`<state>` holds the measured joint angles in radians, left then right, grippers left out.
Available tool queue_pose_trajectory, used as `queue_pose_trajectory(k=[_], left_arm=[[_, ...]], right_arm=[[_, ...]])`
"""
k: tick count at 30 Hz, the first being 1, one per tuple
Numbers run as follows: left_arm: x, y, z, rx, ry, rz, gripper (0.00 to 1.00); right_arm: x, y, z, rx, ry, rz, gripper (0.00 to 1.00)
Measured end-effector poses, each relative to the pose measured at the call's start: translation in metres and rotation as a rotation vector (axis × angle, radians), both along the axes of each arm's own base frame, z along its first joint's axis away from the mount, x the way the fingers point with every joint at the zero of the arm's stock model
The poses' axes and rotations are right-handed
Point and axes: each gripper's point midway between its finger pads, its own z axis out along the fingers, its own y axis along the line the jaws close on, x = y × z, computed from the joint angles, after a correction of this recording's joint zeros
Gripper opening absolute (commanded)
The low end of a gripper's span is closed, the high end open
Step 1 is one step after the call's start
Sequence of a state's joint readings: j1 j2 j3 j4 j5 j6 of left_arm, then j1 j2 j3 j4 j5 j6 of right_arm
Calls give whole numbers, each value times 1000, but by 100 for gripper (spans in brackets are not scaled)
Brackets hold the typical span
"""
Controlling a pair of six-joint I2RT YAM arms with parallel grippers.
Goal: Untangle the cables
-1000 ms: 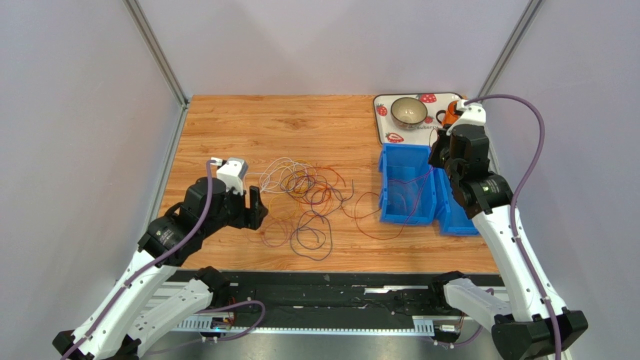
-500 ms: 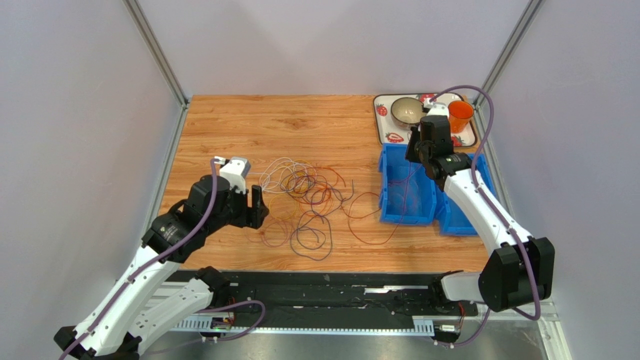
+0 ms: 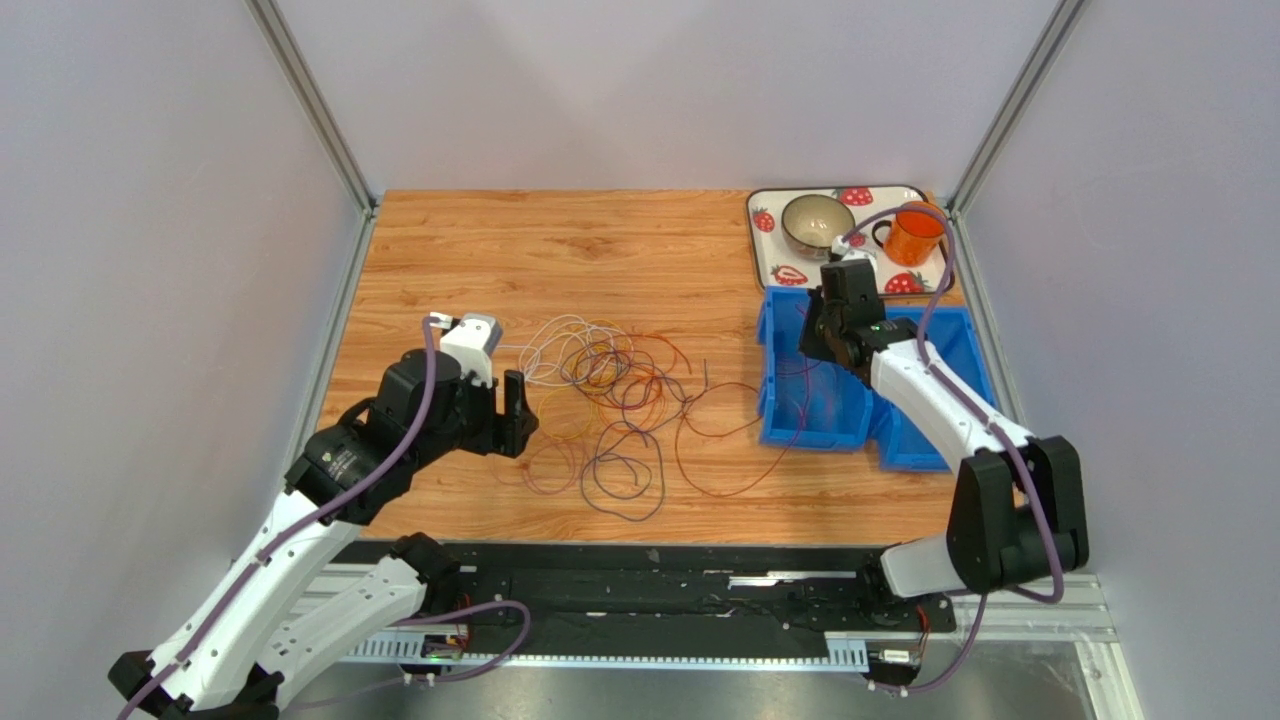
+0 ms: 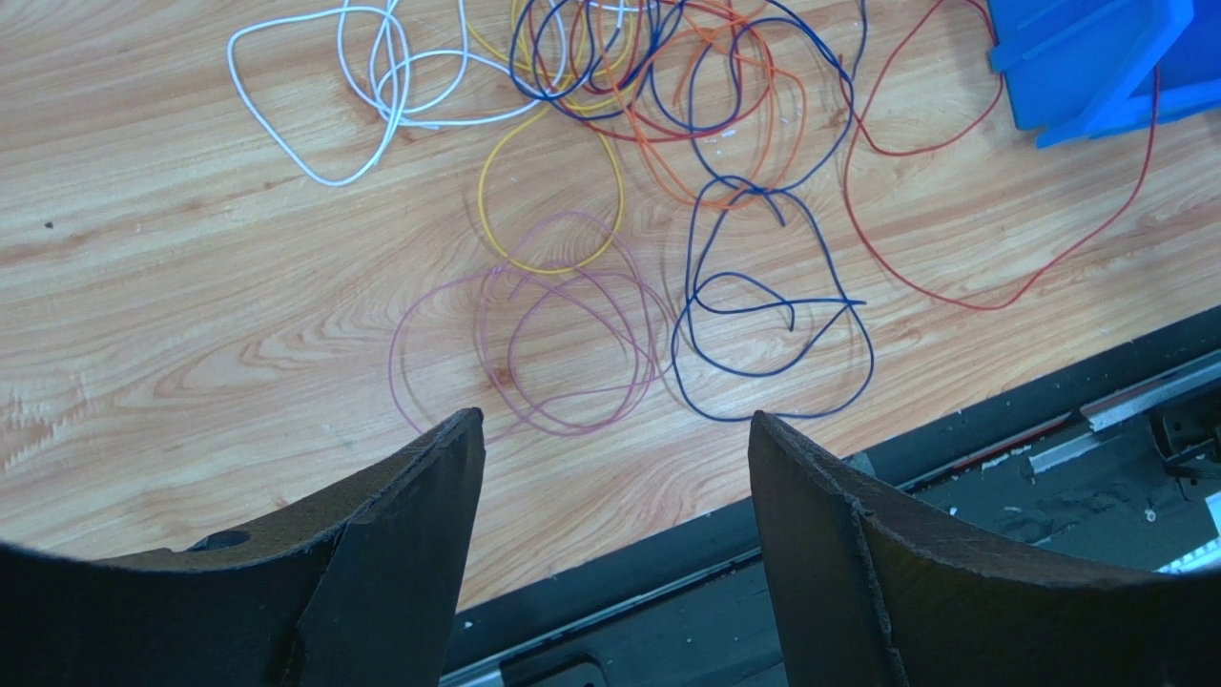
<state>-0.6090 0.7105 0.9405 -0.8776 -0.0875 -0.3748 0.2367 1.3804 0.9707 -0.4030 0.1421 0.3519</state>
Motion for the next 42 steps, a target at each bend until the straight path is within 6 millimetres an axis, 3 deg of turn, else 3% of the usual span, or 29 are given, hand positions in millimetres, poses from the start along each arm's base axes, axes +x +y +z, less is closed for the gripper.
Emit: queue_pose_trajectory(k=[1,2,5,8,11,17,20,23,27,30,37,42], left_arm=[[0,0,0,0,-1,0,76],[0,0,0,-1,-2,0,76],[-1,0,1,-4,-5,0,76],[-1,1,2,-7,-10,0,76],[-1,1,3,-9,-12,0,76],[-2,1,4,-12,-17,0,76],[-2,1,5,-13,-19,0,76],[-2,1,5,-14,-19,0,76],[-2,1,5,-14,-20,0,76],[-3,2,6,-17,-24,0,76],[-3,2,7,-21,-30,0,76],[-3,2,7,-21,-31,0,76]], right_arm=[[1,1,-6,-1,22,2,20],[1,2,-12,-5,51,3,34],[7,5,-15,-12,108,14,52],[10,6,1,-10,97,20,56],[10,7,32,5,49,24,57],[-15,14,86,45,-45,63,58],[-38,38,104,82,-78,134,58],[-66,75,113,125,-91,240,57],[-100,119,98,153,-40,364,56],[-110,131,70,130,39,394,56],[-110,153,6,16,202,446,54],[-104,158,-25,-45,255,470,52]])
